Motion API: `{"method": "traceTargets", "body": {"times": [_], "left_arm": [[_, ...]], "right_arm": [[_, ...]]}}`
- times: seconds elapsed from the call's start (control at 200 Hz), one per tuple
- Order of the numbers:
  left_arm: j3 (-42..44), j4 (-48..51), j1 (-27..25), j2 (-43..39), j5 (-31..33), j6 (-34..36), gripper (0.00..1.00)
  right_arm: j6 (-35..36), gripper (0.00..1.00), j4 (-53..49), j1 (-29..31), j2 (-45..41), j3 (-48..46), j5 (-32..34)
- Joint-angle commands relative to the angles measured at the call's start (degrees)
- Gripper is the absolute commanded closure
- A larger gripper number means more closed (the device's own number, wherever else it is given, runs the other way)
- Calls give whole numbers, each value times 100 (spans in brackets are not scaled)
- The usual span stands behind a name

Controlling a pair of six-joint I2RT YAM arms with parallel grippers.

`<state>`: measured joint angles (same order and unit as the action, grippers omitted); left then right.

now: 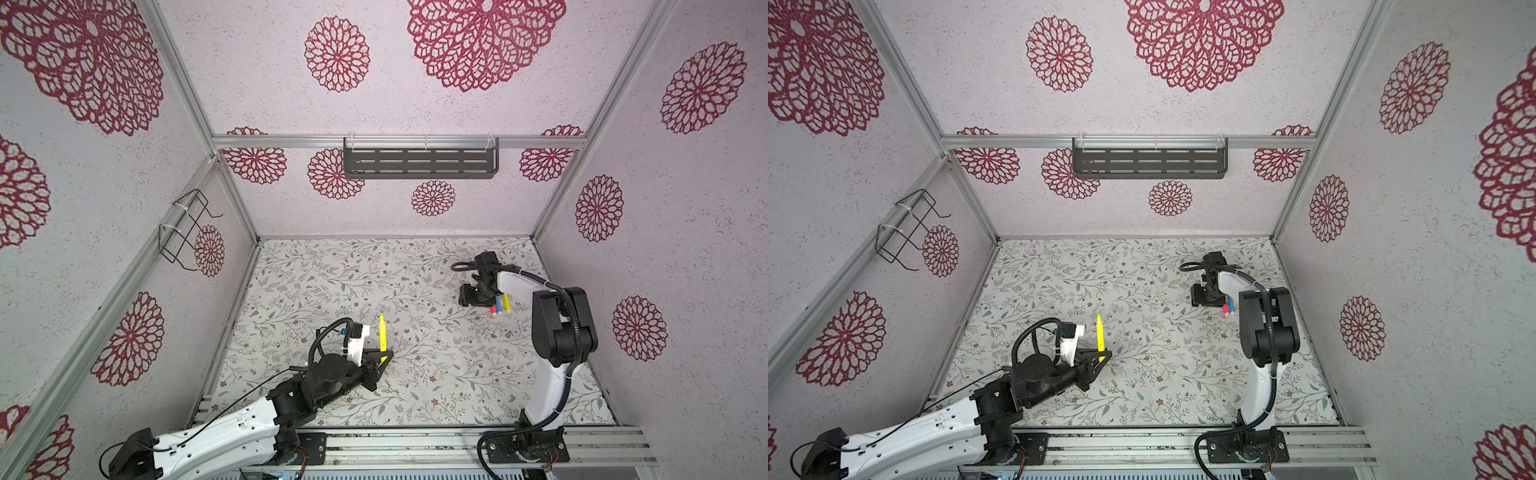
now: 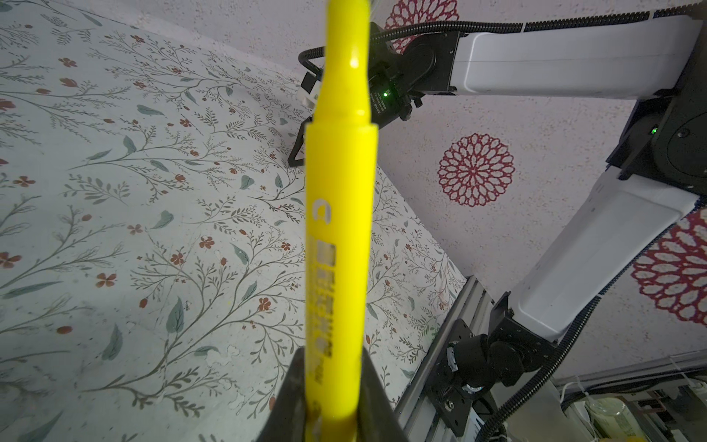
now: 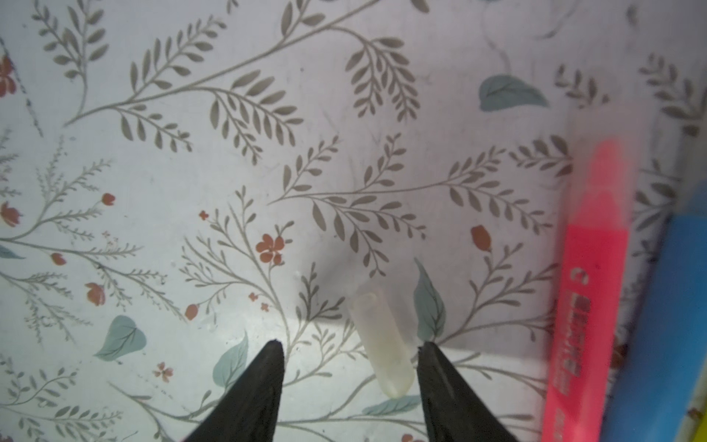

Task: Insert the pens into the pen caps
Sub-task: 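Lower the right gripper onto the clear cap and close on it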

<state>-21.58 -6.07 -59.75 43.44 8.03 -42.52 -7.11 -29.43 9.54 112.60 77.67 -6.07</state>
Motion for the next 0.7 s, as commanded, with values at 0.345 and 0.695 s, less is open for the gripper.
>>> {"method": "traceTargets", "body": {"times": [0.345, 0.695], "left_arm": [[67, 70, -37, -73, 147, 26, 100], [68, 206, -42, -198, 189, 22, 100]], "right_arm": [[-220, 42, -24, 65, -428, -180, -231], [-421, 48, -271, 65, -186, 191, 413]]}}
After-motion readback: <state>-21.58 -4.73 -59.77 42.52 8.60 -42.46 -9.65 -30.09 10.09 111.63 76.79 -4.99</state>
